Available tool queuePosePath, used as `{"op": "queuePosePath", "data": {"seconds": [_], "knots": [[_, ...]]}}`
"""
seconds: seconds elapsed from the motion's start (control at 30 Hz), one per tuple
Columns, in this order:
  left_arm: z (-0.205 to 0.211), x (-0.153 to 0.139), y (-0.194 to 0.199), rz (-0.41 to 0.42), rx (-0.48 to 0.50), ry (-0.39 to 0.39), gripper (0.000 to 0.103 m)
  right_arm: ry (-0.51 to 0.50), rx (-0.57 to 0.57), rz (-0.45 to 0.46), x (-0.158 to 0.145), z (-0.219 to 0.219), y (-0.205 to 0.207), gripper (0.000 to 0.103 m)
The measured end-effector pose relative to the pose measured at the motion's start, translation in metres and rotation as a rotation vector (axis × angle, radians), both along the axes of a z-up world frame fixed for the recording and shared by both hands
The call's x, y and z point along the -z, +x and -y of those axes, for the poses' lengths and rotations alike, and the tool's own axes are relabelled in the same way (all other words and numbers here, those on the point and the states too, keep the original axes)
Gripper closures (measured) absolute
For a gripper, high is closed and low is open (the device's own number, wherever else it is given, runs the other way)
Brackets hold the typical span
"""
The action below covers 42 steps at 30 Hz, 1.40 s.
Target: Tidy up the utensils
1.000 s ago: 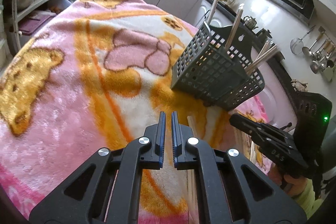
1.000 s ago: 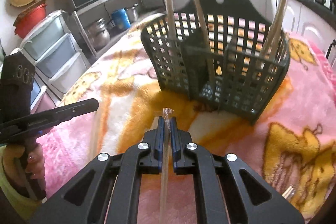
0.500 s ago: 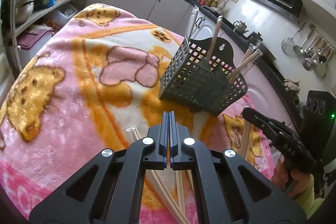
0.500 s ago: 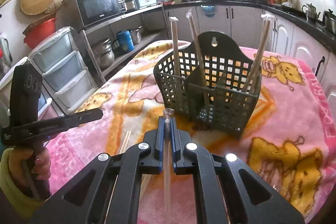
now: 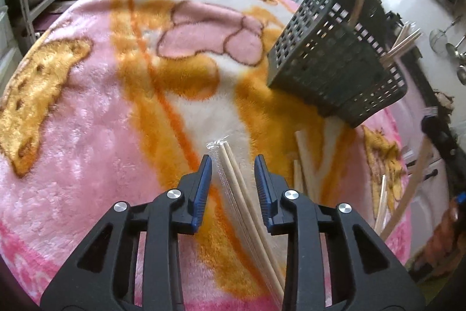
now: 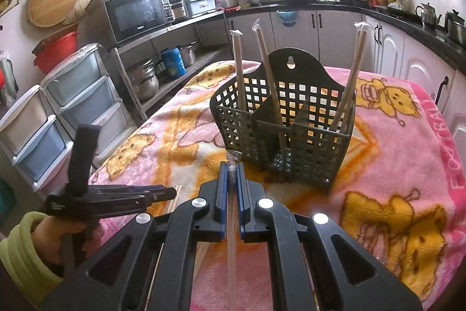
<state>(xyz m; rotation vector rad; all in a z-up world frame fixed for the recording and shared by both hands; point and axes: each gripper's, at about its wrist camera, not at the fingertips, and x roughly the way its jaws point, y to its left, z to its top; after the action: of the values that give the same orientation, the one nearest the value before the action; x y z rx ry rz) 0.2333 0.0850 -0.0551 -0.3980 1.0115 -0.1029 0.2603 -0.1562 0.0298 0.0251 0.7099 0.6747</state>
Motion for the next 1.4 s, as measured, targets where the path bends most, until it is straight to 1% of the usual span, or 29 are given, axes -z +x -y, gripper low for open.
{"op": "queuePosePath", "data": {"seconds": [0.2,0.3,0.4,0.43,0.47,0.5,0.6,0.73,0.77,0.83,0.93,1.1,1.17,1.3,1.4], "knots": [[0.007,0.008,0.013,-0.029,-0.007,0.043,0.081,0.012,0.002,-0.002,-0.001,0.003,0.006,0.097],[0.014,0.008,0.018,-0.040,0.001,0.092,0.082,0.019,0.003,-0.001,-0.004,0.005,0.009,0.097],[0.020,0.007,0.024,-0.044,0.017,0.145,0.091,0.026,0.003,0.004,-0.008,0.007,0.013,0.097],[0.021,0.007,0.025,-0.041,0.021,0.150,0.093,0.029,0.002,0.007,-0.010,0.007,0.014,0.097],[0.022,0.007,0.026,-0.039,0.029,0.160,0.100,0.032,0.002,0.010,-0.012,0.008,0.015,0.097],[0.022,0.006,0.027,-0.037,0.033,0.165,0.102,0.034,0.003,0.013,-0.013,0.009,0.016,0.097],[0.022,0.002,0.028,-0.017,0.050,0.147,0.102,0.043,0.001,0.023,-0.019,0.010,0.020,0.097],[0.021,-0.017,0.024,0.045,0.059,0.130,0.102,0.057,-0.004,0.034,-0.027,0.013,0.024,0.097],[0.020,-0.025,0.022,0.068,0.057,0.114,0.102,0.060,-0.006,0.038,-0.029,0.013,0.024,0.097],[0.019,-0.038,0.019,0.100,0.057,0.103,0.102,0.068,-0.011,0.048,-0.035,0.016,0.025,0.097],[0.021,-0.064,0.015,0.165,0.064,0.089,0.102,0.083,-0.012,0.069,-0.045,0.018,0.024,0.097],[0.026,-0.114,0.009,0.291,0.074,0.067,0.102,0.104,-0.005,0.108,-0.065,0.024,0.027,0.097],[0.027,-0.137,0.011,0.357,0.070,0.047,0.102,0.112,0.003,0.124,-0.073,0.027,0.030,0.097],[0.029,-0.169,0.021,0.456,0.046,0.044,0.102,0.134,0.026,0.159,-0.092,0.032,0.037,0.097],[0.030,-0.189,0.032,0.532,0.016,0.050,0.102,0.151,0.040,0.201,-0.107,0.036,0.042,0.097]]}}
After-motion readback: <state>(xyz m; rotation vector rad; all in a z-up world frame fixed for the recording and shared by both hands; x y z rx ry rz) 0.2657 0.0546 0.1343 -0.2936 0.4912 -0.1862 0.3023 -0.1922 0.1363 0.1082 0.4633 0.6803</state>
